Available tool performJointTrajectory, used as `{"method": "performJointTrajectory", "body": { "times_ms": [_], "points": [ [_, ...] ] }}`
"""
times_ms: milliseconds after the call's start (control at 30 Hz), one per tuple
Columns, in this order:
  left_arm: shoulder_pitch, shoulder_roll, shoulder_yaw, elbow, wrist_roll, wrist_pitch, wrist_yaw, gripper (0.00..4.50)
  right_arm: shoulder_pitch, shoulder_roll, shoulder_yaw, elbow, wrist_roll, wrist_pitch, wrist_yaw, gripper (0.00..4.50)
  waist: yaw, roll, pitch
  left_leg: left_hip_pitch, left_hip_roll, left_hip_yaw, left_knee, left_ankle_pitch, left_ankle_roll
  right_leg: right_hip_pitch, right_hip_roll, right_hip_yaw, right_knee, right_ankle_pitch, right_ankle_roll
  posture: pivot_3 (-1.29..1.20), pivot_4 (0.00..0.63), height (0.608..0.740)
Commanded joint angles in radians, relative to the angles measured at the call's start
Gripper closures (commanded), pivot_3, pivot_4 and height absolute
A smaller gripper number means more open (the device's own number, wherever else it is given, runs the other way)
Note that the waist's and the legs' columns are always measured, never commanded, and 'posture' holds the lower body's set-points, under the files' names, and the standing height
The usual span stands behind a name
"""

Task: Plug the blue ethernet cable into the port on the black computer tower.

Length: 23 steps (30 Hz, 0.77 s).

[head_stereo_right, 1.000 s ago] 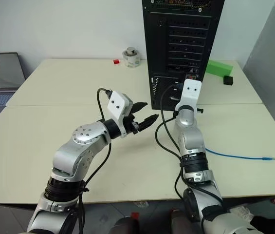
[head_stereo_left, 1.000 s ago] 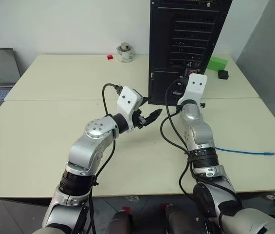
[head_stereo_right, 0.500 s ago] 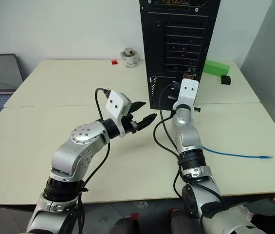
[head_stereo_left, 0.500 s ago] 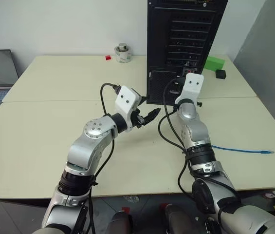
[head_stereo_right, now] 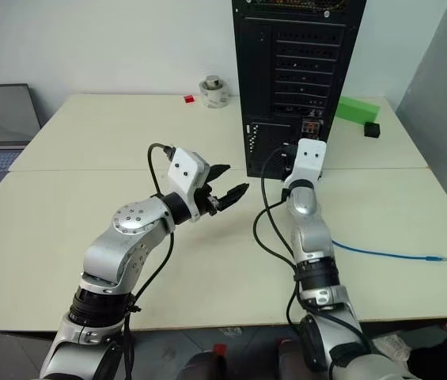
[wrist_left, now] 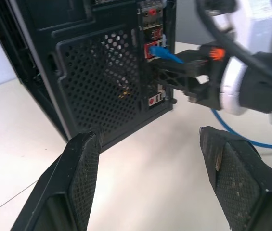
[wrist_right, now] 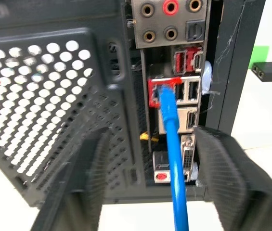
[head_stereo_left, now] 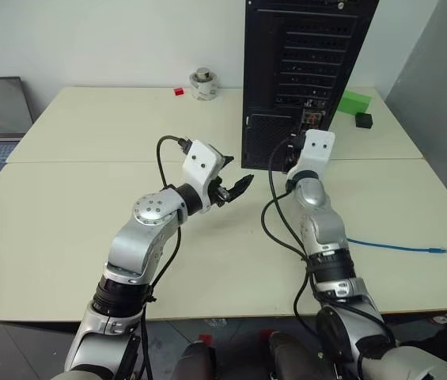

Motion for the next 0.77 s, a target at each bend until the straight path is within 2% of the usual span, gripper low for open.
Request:
{"method": "performJointTrajectory", "body": {
  "times_ms": [33,100,333,433,567,767],
  "points": [
    [-0.026,0.009,0.009,0.027,0.030,-0.032,0.005,1.12,0.055,-0.039,0.023,-0.217,0.000,0.070,0.057,0.39,0.000,0.000,0.000,0.000,0.000,0.000,0.000,0.000,0.000,0.000,0.000,0.000,0.000,0.000,0.000,0.00,0.150,0.740],
    [-0.039,0.021,0.004,0.060,0.057,-0.041,0.010,1.12,0.106,-0.087,0.025,-0.334,0.013,0.124,0.111,0.02,0.002,0.000,0.000,-0.001,0.000,0.000,0.000,0.000,0.000,0.000,0.000,0.000,0.000,0.000,0.000,0.00,0.150,0.740],
    [-0.092,0.052,0.032,0.151,0.046,-0.067,-0.053,1.12,0.260,-0.343,-0.029,-0.639,0.231,0.347,0.449,0.02,0.014,0.000,0.000,-0.001,-0.001,-0.001,0.001,0.000,0.000,0.000,0.001,-0.002,-0.001,0.000,0.000,0.00,0.150,0.740],
    [-0.109,0.077,0.040,0.181,0.032,-0.061,-0.098,1.12,0.297,-0.465,-0.088,-0.671,0.306,0.355,0.580,0.02,0.013,0.000,0.000,-0.001,-0.001,-0.001,0.001,0.000,0.000,0.000,0.002,-0.002,-0.001,0.000,0.000,0.00,0.150,0.740],
    [-0.125,0.107,0.041,0.202,0.026,-0.077,-0.152,1.12,0.308,-0.578,-0.163,-0.663,0.376,0.361,0.677,0.02,0.012,-0.001,0.000,-0.001,-0.001,0.000,0.001,0.000,0.000,0.000,0.004,-0.002,-0.001,0.000,0.000,0.00,0.150,0.740],
    [-0.133,0.119,0.042,0.222,0.032,-0.119,-0.198,1.12,0.295,-0.664,-0.186,-0.626,0.421,0.368,0.747,0.02,0.013,-0.001,0.000,-0.001,0.000,0.001,0.001,0.000,0.000,0.001,0.004,-0.002,-0.001,0.000,0.000,0.00,0.150,0.740]
  ]
}}
